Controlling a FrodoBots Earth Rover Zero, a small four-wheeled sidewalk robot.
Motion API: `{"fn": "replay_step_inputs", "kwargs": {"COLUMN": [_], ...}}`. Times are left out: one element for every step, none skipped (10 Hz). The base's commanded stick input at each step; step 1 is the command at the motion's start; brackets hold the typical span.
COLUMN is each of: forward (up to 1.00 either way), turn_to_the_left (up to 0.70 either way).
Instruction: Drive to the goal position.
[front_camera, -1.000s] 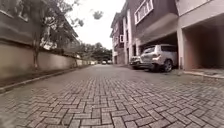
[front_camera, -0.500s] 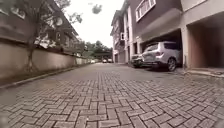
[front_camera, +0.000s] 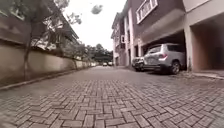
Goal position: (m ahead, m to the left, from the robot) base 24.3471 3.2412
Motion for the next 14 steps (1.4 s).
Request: {"fn": "replay_step_inputs", "kwargs": {"forward": [0.7, 0.7, 0.7, 0.7, 0.7, 0.7, 0.7, 0.7, 0.7, 0.7, 0.7, 0.7, 0.7, 0.7], "turn_to_the_left": [0.0, 0.0, 0.0, 0.0, 0.0, 0.0, 0.0, 0.0, 0.0, 0.0, 0.0, 0.0, 0.0, 0.0]}}
